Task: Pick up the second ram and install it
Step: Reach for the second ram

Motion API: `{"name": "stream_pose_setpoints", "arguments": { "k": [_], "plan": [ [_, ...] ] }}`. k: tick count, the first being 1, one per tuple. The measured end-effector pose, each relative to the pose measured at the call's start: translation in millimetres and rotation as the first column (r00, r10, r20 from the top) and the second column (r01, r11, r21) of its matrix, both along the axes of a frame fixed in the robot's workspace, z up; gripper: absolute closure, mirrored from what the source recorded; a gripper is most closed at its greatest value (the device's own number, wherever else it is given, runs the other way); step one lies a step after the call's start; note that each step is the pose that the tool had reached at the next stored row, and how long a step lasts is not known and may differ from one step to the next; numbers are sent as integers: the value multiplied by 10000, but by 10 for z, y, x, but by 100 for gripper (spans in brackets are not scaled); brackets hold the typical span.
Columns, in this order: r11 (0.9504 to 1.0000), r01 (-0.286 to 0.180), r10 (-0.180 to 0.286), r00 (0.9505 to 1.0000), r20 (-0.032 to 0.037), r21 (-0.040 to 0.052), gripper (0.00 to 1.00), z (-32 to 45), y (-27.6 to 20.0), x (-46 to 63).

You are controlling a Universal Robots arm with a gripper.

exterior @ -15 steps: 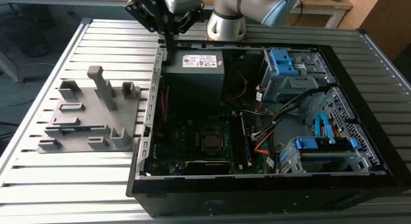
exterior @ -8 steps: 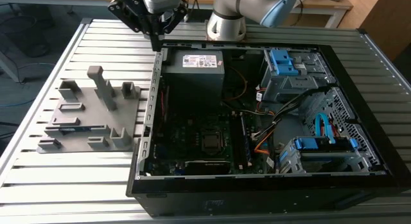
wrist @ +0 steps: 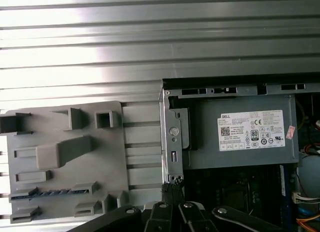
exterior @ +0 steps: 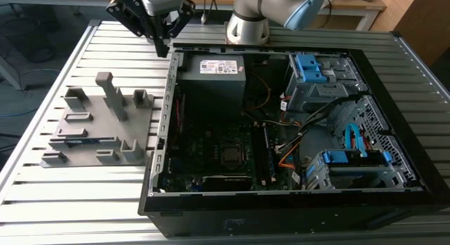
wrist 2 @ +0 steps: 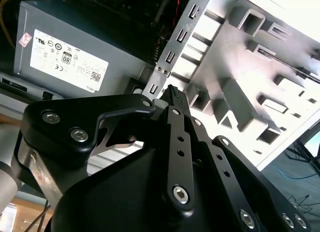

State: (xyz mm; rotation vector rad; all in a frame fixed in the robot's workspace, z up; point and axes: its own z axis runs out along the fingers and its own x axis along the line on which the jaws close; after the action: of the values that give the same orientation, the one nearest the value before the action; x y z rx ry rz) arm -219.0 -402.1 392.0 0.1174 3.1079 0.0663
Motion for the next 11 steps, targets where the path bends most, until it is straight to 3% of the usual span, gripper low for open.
{"name": "stream_pose_setpoints", "arguments": {
  "k": [11],
  "plan": [
    [10000,-10,10,10000,-1,0,90,-20,-18,-94]
  ]
}}
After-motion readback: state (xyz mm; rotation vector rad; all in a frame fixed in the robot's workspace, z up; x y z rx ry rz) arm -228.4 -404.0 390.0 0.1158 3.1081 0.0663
